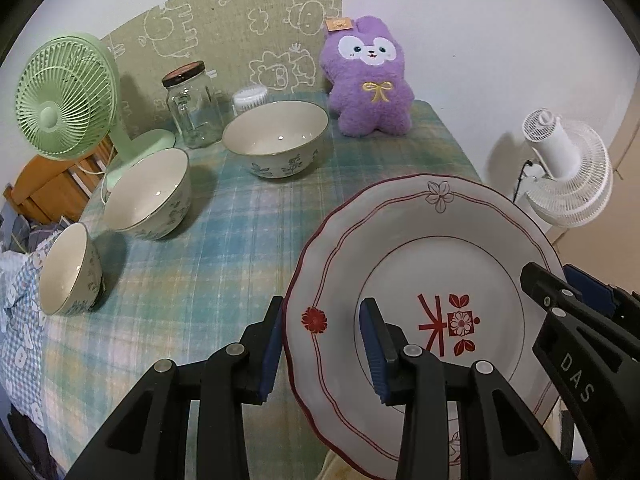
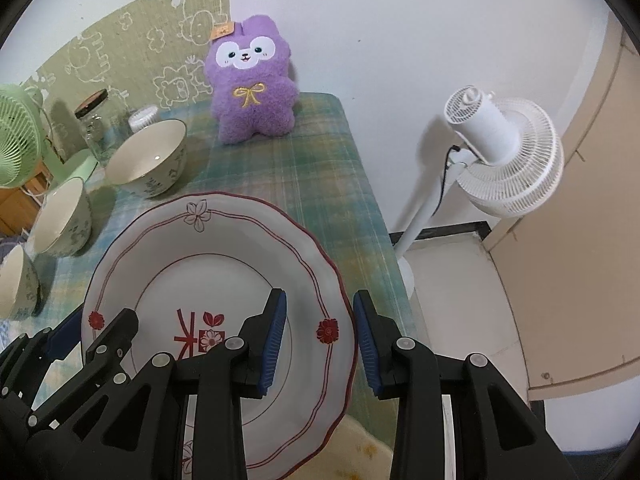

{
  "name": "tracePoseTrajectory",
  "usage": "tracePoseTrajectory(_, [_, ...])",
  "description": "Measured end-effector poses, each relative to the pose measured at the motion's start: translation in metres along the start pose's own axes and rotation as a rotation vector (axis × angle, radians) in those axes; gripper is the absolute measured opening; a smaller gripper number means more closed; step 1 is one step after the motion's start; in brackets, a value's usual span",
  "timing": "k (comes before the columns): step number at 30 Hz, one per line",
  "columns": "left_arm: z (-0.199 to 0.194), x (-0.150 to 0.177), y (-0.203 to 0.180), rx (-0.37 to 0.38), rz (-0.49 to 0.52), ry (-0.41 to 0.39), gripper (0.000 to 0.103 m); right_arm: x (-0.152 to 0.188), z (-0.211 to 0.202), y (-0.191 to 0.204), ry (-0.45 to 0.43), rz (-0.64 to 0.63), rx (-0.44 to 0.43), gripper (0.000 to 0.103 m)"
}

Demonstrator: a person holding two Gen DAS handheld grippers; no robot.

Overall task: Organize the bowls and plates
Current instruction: 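Lift the red-rimmed white plate with both grippers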

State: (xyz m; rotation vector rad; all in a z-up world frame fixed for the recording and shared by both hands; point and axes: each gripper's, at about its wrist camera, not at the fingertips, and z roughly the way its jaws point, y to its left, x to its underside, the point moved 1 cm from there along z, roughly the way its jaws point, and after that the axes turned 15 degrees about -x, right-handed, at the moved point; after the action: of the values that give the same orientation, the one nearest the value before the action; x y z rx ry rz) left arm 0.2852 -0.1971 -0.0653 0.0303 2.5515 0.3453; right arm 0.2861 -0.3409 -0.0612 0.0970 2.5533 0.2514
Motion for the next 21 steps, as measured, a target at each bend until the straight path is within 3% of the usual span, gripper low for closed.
tracePoseTrajectory(21, [-0.043, 0.074, 0.001, 0.071, 0.096, -0.006, 0.037, 0.088, -0.059, -0.002, 0.0, 0.097, 0.076, 0.038])
